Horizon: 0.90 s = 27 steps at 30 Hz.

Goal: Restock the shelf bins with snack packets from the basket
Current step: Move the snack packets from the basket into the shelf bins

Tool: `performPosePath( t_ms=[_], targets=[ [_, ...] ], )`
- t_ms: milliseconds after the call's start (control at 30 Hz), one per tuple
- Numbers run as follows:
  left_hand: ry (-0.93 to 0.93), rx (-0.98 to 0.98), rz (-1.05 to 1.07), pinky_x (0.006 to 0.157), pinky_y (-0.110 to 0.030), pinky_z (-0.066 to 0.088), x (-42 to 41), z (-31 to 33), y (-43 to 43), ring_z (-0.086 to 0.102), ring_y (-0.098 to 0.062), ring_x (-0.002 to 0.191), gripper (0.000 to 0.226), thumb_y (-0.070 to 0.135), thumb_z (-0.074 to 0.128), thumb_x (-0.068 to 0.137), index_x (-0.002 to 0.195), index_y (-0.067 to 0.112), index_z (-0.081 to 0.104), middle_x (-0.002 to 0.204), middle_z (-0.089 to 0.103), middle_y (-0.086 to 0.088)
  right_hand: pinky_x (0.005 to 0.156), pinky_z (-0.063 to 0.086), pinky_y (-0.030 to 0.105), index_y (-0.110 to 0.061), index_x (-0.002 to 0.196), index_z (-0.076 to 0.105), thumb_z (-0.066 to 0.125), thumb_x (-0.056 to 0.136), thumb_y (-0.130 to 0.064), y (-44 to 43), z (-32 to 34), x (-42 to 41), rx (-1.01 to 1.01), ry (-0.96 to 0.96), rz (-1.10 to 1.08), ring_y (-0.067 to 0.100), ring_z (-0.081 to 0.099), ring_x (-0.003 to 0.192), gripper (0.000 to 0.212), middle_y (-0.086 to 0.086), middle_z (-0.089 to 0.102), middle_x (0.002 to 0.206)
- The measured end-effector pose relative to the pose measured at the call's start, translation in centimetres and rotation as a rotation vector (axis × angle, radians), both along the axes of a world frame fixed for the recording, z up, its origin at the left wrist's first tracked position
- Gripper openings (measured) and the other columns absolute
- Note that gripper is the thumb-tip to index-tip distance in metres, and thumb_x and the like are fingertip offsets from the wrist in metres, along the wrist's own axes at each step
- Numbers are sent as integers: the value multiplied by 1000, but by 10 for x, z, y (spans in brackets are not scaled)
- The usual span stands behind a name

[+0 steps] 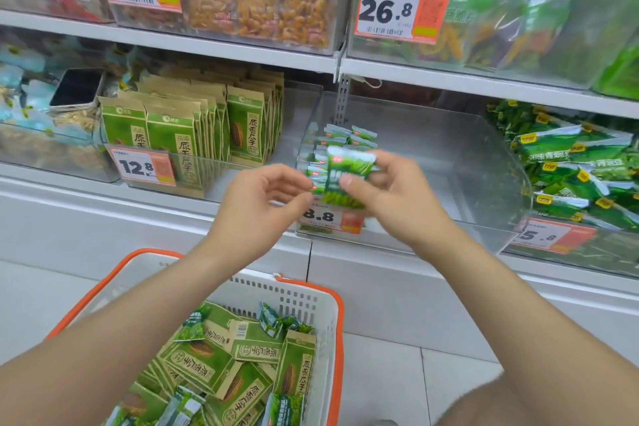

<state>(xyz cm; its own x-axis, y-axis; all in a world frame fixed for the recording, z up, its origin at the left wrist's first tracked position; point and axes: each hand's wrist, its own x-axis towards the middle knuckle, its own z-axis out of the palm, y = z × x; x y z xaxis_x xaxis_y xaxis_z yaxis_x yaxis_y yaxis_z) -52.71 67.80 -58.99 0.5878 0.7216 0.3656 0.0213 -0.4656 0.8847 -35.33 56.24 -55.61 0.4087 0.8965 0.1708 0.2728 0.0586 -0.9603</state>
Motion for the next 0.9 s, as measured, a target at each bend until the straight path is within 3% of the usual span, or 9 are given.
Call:
performPosePath(
  t_ms=[100, 200, 300, 433, 500, 633, 767, 833, 900],
  targets=[
    [150, 686, 51, 86, -39, 54, 3, -4, 7, 67, -16, 97, 22, 1, 72, 89, 103, 17, 73, 101, 71, 6, 84, 59, 34, -25, 104, 74, 74, 94, -11, 5, 4, 26, 126, -198, -221, 11, 74, 91, 17, -6, 79, 98],
    [306, 981, -34, 95, -46, 48, 10, -12, 11, 63, -27, 112, 39, -4, 70, 84, 119, 14, 70, 120, 69, -1, 82, 60, 46, -24, 97, 75, 78, 89, -24, 8, -2, 54, -51, -353, -303, 26, 73, 86, 9, -2, 78, 90],
    [402, 1066, -35, 104, -43, 42, 17, -21, 8, 60, -25, 113, 51, -2, 70, 83, 131, 15, 64, 125, 67, 0, 78, 61, 50, -21, 98, 72, 80, 90, -24, 12, -7, 64, -290, -406, -226, 30, 74, 80, 12, 9, 77, 90],
    [513, 1095, 59, 109, -46, 33, 22, -26, 9, 61, -24, 106, 58, 0, 71, 80, 133, 21, 57, 114, 66, 3, 69, 65, 38, -16, 120, 69, 79, 91, -17, 24, -8, 68, -500, -371, -89, 25, 77, 73, 31, 12, 66, 116],
    [539, 1065, 66, 112, -48, 31, 26, -28, 9, 62, -23, 104, 60, -2, 68, 82, 133, 24, 51, 113, 66, 4, 69, 65, 35, -12, 118, 73, 81, 89, -13, 31, -7, 69, -573, -367, -65, 27, 78, 72, 30, 10, 63, 111],
    [543, 1041, 61, 110, -48, 36, 27, -30, 11, 63, -23, 101, 66, -8, 70, 80, 132, 27, 48, 110, 65, 6, 60, 64, 35, -6, 93, 75, 85, 82, -3, 45, -5, 59, -607, -388, -91, 31, 77, 66, 15, 15, 68, 109],
    [513, 1051, 56, 106, -48, 40, 26, -33, 10, 62, -23, 100, 72, -9, 73, 76, 133, 27, 49, 108, 64, 7, 55, 64, 37, -6, 89, 73, 81, 81, 3, 53, -6, 53, -624, -431, -122, 32, 76, 61, 15, 15, 65, 113],
    [507, 1049, 58, 105, -48, 42, 26, -34, 11, 61, -23, 102, 75, -10, 75, 74, 134, 27, 49, 110, 64, 7, 59, 65, 41, 0, 93, 74, 83, 81, -2, 49, -5, 54, -622, -485, -166, 30, 76, 61, 15, 20, 66, 106],
    [498, 1046, 56, 105, -47, 41, 25, -36, 12, 59, -23, 106, 73, -9, 75, 75, 135, 26, 51, 113, 64, 6, 67, 65, 45, 4, 92, 75, 90, 77, -18, 43, -4, 57, -570, -583, -211, 25, 75, 77, 31, 21, 68, 96]
  ],
)
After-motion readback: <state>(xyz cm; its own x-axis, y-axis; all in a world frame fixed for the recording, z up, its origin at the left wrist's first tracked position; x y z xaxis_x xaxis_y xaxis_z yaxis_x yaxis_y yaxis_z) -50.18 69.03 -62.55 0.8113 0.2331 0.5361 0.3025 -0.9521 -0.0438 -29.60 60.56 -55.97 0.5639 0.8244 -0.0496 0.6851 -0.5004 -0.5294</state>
